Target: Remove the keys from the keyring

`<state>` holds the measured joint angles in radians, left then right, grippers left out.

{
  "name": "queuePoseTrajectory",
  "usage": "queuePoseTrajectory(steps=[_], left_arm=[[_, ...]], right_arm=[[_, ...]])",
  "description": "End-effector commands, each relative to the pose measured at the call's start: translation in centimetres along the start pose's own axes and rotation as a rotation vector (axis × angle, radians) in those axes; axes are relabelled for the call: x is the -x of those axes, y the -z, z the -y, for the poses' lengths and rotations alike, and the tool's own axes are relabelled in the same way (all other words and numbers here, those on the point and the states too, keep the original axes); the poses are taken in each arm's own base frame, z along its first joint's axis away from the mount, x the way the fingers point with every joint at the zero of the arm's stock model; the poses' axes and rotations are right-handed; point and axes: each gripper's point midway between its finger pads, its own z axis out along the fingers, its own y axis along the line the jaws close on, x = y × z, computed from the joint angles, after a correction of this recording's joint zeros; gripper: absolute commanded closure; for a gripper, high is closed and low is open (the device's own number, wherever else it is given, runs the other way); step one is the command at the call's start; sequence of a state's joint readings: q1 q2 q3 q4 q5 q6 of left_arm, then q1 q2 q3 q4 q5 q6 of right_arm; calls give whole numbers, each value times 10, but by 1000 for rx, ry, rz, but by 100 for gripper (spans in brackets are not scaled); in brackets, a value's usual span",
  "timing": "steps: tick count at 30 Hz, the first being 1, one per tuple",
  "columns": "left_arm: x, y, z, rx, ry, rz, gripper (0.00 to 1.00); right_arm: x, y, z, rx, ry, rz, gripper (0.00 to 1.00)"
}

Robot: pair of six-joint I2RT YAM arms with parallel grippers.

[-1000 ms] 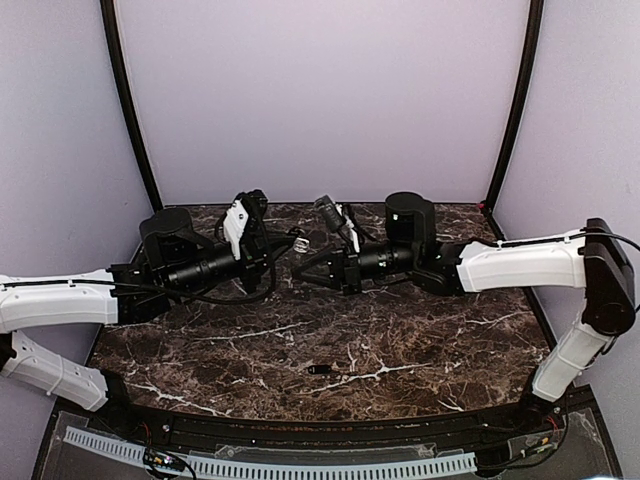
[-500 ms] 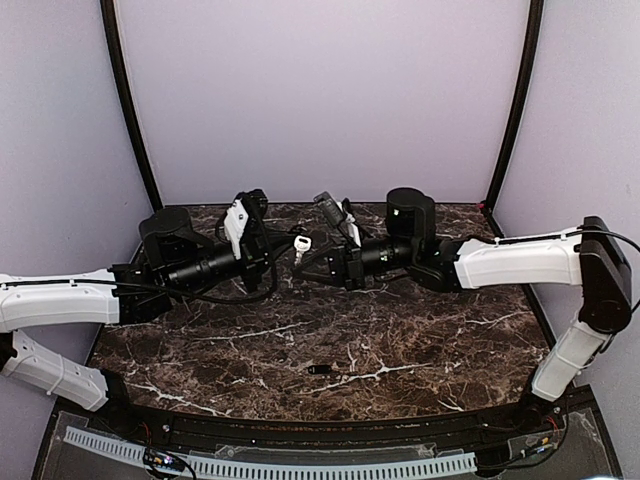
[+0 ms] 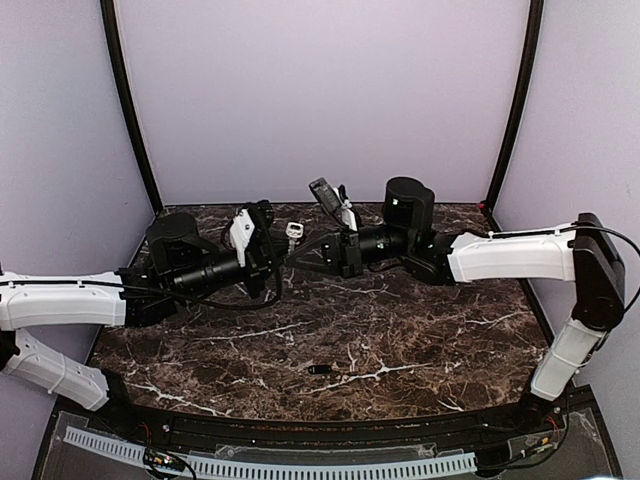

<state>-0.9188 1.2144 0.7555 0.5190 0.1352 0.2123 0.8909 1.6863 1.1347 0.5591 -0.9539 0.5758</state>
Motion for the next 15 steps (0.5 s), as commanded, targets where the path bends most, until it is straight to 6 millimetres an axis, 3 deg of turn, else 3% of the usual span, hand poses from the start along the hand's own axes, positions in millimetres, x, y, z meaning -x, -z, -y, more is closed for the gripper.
queuePoseTrajectory(steps=[1, 4, 8, 11, 15], left_arm=[[-16, 0, 10, -37, -14, -34, 100], [-17, 0, 10, -32, -7, -32, 100], [-19, -1, -8, 61, 73, -40, 100], [-42, -7, -24, 119, 158, -125, 100], [-85, -1, -43, 184, 316, -204, 100]], right_arm=[[25, 0, -19, 62, 79, 51, 100], [28, 0, -18, 61, 82, 56, 100], [24, 1, -20, 65, 93, 51, 100], [23, 7, -22, 40, 116, 50, 100], [5, 27, -12, -86, 101, 38, 100]])
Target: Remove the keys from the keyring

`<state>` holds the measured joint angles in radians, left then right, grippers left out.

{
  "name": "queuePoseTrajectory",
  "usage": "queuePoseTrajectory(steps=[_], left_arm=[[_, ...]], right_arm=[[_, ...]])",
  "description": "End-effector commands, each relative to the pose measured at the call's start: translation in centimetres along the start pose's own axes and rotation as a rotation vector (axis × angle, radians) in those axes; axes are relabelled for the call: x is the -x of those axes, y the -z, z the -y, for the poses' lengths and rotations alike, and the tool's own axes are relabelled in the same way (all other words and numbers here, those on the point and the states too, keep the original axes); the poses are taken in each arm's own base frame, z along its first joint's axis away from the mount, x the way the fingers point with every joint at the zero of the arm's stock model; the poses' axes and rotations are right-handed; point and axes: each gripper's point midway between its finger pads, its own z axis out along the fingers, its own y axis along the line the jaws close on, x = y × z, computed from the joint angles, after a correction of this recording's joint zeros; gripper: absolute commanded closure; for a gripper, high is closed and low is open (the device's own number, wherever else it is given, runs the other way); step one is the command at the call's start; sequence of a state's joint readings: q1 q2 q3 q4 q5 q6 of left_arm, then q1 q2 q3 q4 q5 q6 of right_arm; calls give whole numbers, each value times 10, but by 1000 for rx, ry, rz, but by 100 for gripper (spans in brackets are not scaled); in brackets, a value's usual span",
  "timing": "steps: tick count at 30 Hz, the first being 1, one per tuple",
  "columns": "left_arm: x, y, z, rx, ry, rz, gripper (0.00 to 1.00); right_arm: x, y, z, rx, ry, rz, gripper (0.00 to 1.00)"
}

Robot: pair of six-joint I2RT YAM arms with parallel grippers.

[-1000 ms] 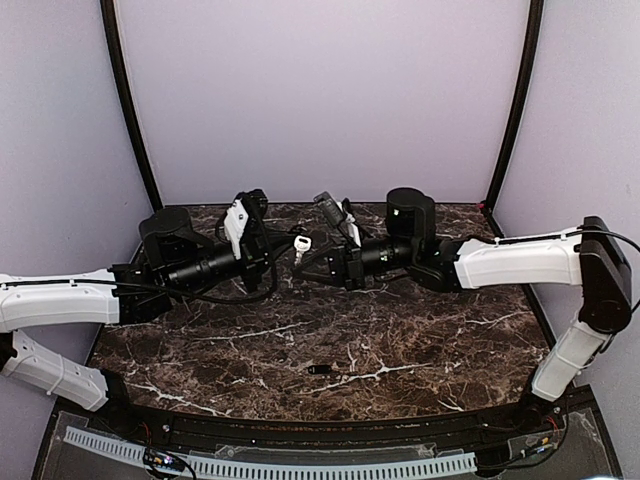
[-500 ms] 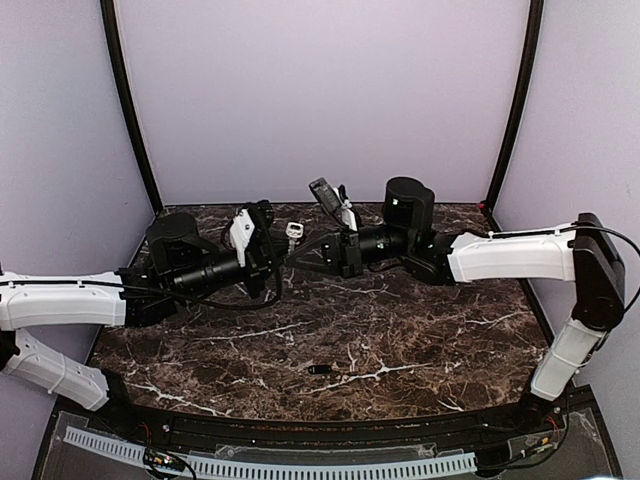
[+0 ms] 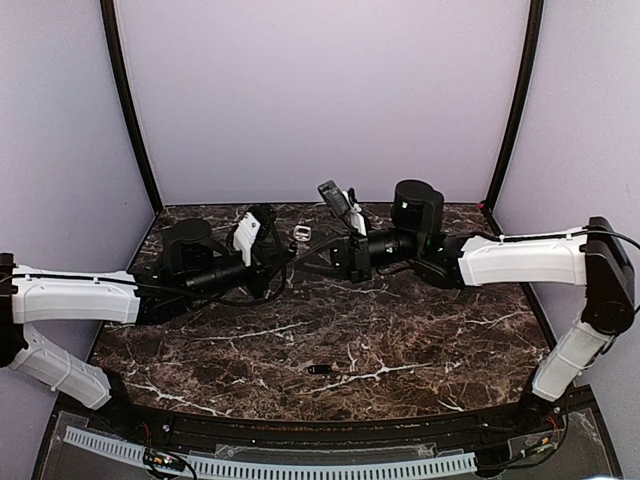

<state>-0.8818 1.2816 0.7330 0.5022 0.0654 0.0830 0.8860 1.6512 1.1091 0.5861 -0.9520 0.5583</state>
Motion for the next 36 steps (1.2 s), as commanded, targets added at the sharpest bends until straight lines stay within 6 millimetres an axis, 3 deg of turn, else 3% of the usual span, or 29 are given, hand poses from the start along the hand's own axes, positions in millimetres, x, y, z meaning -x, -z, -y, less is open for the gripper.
queuePoseTrajectory(steps=[1, 4, 8, 11, 16, 23, 27, 30, 36], left_arm=[[-48, 2, -38, 119, 218, -110, 100], [-100, 11, -57, 203, 345, -229, 100], [-161, 23, -57, 255, 486, -405, 100], [-196, 33, -57, 294, 567, -509, 100], [-237, 50, -65, 383, 675, -644, 100], [-267, 63, -80, 476, 742, -745, 100], [-274, 65, -81, 499, 756, -783, 98], [-272, 62, -81, 489, 755, -781, 81], [-250, 55, -81, 436, 727, -709, 46]], right_arm=[[-7, 28, 5, -142, 40, 7, 100], [-43, 52, 38, -336, -28, -52, 100], [-110, 76, 71, -494, -172, -153, 100], [-146, 93, 88, -564, -284, -180, 100], [-185, 128, 122, -689, -442, -182, 100], [-224, 148, 152, -803, -541, -260, 100], [-230, 154, 159, -836, -549, -274, 100], [-232, 157, 160, -854, -541, -290, 94], [-226, 164, 158, -882, -518, -291, 65]])
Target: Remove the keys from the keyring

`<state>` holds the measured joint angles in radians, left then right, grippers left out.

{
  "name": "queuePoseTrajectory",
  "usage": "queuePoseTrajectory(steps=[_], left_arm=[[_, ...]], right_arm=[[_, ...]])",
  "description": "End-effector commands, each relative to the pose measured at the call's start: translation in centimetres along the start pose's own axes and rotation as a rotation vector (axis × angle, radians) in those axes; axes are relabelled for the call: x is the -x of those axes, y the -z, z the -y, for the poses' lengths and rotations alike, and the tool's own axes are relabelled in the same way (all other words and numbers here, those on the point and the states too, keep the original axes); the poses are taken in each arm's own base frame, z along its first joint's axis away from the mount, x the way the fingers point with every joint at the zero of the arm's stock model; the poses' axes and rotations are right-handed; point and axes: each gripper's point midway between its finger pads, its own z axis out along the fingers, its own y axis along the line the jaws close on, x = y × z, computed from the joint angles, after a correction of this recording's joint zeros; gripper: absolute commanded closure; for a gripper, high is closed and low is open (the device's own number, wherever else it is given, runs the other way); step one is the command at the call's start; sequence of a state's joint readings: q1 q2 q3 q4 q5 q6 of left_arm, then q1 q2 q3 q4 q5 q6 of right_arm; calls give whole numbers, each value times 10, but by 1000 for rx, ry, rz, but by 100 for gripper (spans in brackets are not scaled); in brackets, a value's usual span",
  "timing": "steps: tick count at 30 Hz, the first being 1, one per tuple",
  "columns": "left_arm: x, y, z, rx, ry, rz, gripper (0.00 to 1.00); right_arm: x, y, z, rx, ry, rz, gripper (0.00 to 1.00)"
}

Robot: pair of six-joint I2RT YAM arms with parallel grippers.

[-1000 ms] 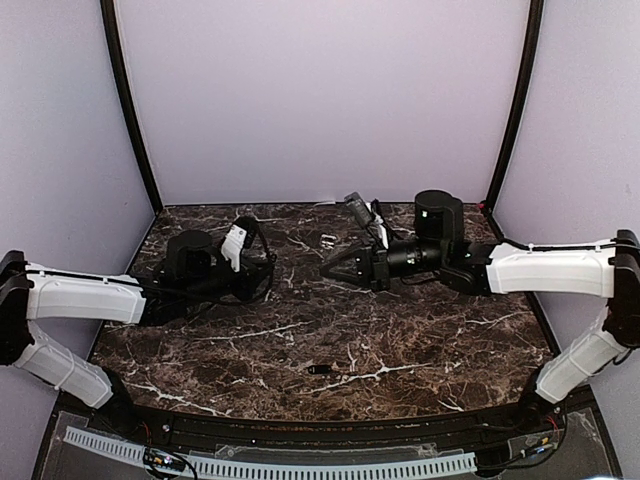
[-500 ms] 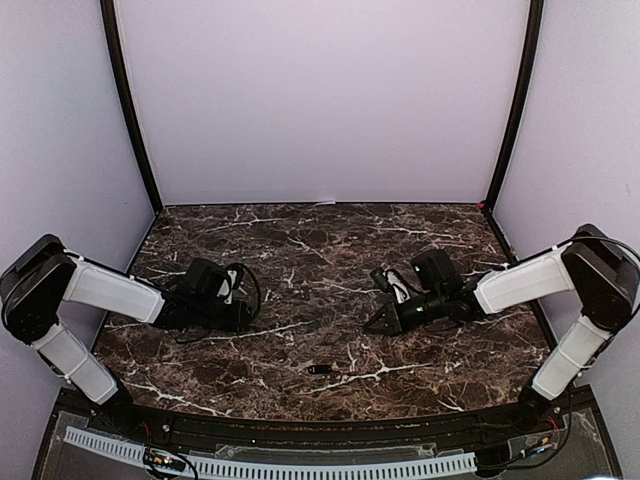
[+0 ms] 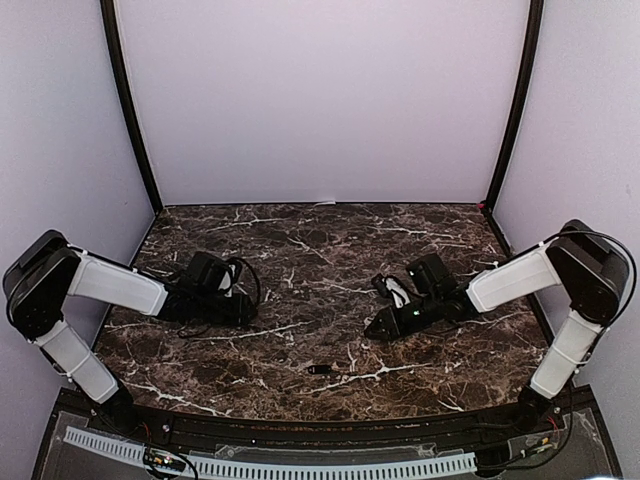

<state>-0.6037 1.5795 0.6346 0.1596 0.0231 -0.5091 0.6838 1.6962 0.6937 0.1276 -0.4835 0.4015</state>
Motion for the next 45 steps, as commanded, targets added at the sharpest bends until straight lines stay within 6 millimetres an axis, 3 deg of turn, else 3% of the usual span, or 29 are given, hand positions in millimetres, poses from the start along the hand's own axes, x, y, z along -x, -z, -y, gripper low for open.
queuePoseTrajectory(steps=[1, 4, 6, 11, 13, 15, 17, 19, 21, 23, 27, 30, 31, 33, 37, 40, 45], left_arm=[[-7, 9, -1, -6, -23, -28, 39], [3, 16, 10, -55, -55, -2, 16], [14, 24, 20, -89, -81, 25, 10], [57, 44, 45, -142, -182, 148, 1], [85, 45, 40, -149, -167, 184, 1], [105, 44, 33, -170, -142, 217, 1], [123, 44, 16, -180, -107, 263, 1], [139, 48, -12, -161, -61, 302, 1], [151, 57, -53, -101, 4, 347, 1], [153, 69, -96, -14, 73, 386, 1], [136, 105, -180, 157, 222, 477, 1], [117, 143, -239, 287, 377, 609, 1], [102, 150, -254, 321, 427, 638, 1], [88, 165, -272, 405, 454, 714, 1], [81, 168, -272, 440, 370, 776, 1], [93, 159, -259, 380, 276, 771, 1], [123, 140, -222, 334, 47, 778, 1]], right_arm=[[8, 9, 7, -59, 21, 29, 61], [18, 18, 4, -75, 47, 57, 54], [23, 23, 3, -94, 70, 64, 44], [88, 54, -30, -81, 196, 239, 33], [118, 61, -39, -58, 217, 314, 31], [147, 69, -45, -19, 223, 388, 28], [169, 69, -34, -3, 207, 435, 24], [189, 78, -10, -29, 179, 482, 22], [198, 91, 23, -89, 145, 511, 11], [197, 114, 64, -177, 96, 551, 8], [180, 190, 135, -324, -6, 693, 7], [161, 248, 170, -463, -29, 824, 7], [152, 263, 178, -511, -29, 863, 7], [139, 293, 187, -629, -1, 966, 6], [107, 321, 196, -777, 34, 1121, 5], [96, 325, 198, -837, 79, 1144, 5], [88, 311, 201, -802, 112, 1147, 6]])
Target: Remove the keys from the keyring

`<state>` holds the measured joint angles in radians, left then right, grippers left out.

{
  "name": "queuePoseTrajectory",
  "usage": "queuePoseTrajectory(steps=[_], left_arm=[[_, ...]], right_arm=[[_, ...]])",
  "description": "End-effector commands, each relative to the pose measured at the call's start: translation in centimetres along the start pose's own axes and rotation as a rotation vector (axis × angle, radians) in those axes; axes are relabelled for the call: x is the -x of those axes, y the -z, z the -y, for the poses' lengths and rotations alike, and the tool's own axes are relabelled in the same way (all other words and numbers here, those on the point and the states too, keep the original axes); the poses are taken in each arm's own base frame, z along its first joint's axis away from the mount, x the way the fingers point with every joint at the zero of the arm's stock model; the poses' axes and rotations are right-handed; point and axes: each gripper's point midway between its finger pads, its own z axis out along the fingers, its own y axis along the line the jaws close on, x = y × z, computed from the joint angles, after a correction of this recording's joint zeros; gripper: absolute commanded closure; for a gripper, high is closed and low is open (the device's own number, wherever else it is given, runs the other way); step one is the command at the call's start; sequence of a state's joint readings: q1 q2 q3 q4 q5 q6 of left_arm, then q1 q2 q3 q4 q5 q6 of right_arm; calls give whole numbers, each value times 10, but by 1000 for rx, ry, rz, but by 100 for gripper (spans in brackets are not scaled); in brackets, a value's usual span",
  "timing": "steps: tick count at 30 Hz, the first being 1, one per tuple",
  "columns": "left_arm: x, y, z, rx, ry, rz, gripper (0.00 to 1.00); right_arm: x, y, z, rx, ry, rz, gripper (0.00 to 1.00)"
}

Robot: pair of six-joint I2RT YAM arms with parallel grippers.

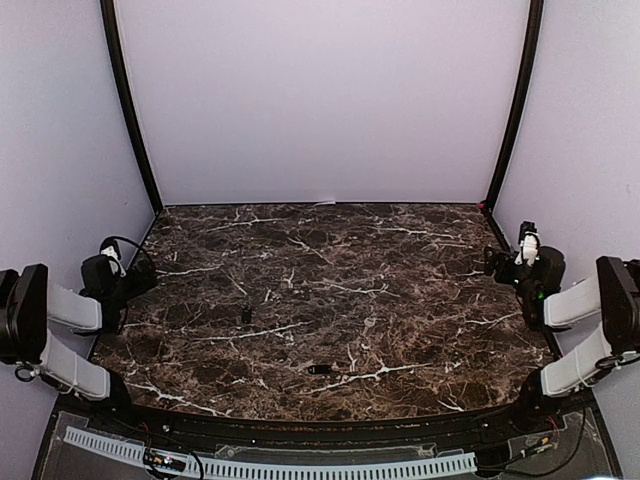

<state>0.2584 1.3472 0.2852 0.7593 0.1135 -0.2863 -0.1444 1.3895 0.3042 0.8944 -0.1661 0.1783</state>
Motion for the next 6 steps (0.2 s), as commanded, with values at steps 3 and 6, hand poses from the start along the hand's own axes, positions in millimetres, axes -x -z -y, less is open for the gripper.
queuePoseTrajectory(steps=[3, 6], left_arm=[[36, -7, 50, -149, -206, 162, 3], [37, -5, 49, -141, -206, 177, 3]], right_arm=[[27, 6, -6, 31, 71, 169, 7], [29, 15, -8, 40, 80, 204, 7]])
